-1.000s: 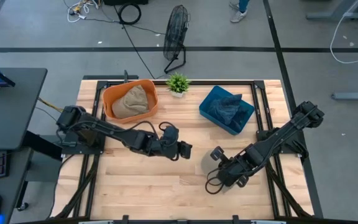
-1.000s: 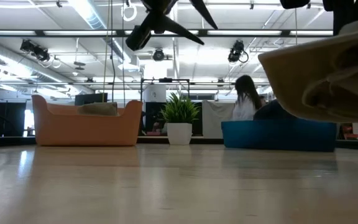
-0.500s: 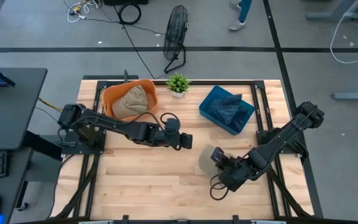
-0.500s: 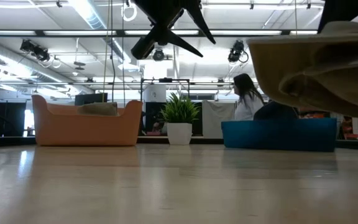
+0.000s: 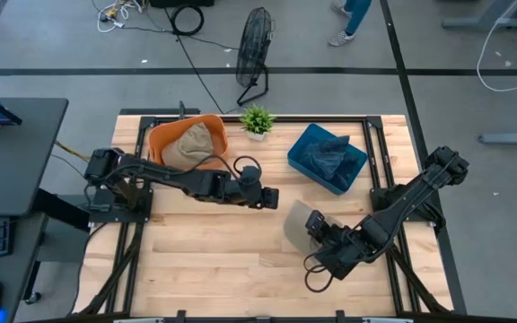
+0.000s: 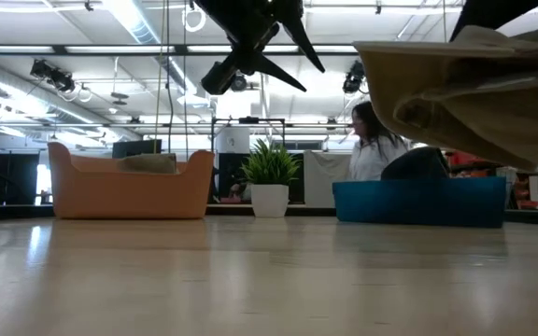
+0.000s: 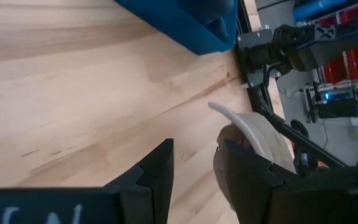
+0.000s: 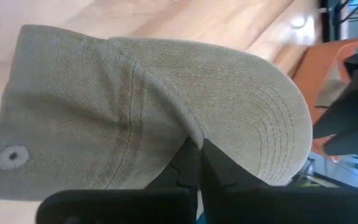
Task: Pick & Place hat
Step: Put the brown cap into the orange bin
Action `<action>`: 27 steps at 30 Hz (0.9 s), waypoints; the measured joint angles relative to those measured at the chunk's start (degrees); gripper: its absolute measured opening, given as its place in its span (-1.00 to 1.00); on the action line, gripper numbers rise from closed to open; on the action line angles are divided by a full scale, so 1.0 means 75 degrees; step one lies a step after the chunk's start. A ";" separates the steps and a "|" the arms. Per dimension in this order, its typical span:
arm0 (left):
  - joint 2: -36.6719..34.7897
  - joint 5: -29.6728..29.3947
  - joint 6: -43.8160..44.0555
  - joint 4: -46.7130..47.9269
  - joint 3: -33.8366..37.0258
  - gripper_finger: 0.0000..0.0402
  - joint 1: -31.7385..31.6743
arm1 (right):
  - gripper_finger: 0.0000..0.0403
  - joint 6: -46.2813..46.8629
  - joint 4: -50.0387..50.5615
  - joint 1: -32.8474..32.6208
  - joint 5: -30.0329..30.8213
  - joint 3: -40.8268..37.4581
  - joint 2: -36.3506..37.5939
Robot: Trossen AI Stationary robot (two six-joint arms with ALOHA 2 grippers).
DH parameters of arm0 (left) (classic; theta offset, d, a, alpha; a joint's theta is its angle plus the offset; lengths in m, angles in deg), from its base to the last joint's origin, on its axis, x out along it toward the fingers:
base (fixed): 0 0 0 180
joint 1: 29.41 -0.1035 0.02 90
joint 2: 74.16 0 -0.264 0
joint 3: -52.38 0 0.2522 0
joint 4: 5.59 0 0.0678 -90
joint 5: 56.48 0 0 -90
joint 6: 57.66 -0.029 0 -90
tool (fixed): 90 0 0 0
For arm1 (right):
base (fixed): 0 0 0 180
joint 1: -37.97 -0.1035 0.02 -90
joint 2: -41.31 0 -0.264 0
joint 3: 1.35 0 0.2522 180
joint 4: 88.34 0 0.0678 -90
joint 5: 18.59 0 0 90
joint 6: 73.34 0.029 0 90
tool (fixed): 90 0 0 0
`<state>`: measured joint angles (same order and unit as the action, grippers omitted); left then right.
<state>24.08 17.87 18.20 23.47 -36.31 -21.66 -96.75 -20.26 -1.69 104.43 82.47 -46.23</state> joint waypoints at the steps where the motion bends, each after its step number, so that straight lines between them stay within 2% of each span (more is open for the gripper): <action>1: 0.0001 0.0080 0.0003 -0.0036 0.0000 -0.31 -0.0004 | -1.00 -0.0026 -0.0026 0.0000 0.0080 0.0000 0.0000; 7: -0.0001 0.0439 -0.0025 -0.0318 0.0000 -0.31 0.0133 | -0.99 -0.0687 -0.0375 0.0012 0.0590 0.0005 0.0000; 17: -0.0004 0.0320 -0.0468 -0.0911 -0.0003 -0.31 0.0459 | -0.98 -0.0762 -0.0625 0.0044 0.0194 0.0006 0.0000; 27: -0.0004 0.0377 -0.0387 -0.1086 -0.0003 -0.31 0.0462 | -0.98 -0.1072 -0.0860 0.0044 0.0493 0.0006 0.0000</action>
<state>24.05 20.70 15.30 15.33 -36.34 -18.19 -104.79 -26.71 -1.37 108.13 82.51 -46.23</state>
